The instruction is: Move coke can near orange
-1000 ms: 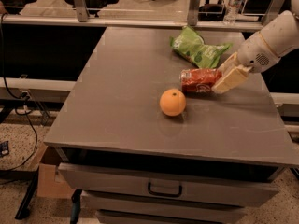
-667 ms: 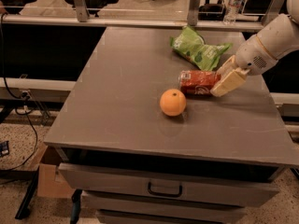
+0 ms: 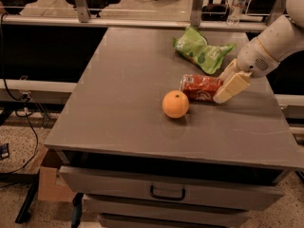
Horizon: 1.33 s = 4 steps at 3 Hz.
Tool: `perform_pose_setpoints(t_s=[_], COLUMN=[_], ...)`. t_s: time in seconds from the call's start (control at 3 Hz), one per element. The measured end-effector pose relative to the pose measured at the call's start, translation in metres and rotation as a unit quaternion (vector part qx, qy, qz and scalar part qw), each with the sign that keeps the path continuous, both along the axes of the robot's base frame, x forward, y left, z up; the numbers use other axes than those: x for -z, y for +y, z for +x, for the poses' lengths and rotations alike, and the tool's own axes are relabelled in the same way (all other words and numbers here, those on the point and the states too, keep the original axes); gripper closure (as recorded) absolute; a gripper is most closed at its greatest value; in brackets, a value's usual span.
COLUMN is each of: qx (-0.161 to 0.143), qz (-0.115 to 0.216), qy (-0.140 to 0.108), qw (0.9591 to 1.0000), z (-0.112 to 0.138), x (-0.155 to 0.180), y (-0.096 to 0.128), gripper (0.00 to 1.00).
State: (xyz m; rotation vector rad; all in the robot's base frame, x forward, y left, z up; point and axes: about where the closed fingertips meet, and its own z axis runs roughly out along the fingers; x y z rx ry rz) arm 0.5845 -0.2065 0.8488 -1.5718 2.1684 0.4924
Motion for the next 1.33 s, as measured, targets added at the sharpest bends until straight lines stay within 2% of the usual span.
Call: perform_pose_setpoints(t_s=[0.33,0.67,1.0,1.33], qx=[0.004,0.028,0.073,0.130], qz=[-0.011,-0.020,-0.034,-0.074], qy=[-0.005,-0.024,-0.060,-0.103], qw=[0.9999,0.9991,0.9949,0.9833], z=[0.003,0.007,0.008,0.011], x=[-0.004,-0.015,-0.037,-0.061], y=[-0.007,-0.022,-0.053,-0.085], gripper=[0.00,0.00,0.00,0.00])
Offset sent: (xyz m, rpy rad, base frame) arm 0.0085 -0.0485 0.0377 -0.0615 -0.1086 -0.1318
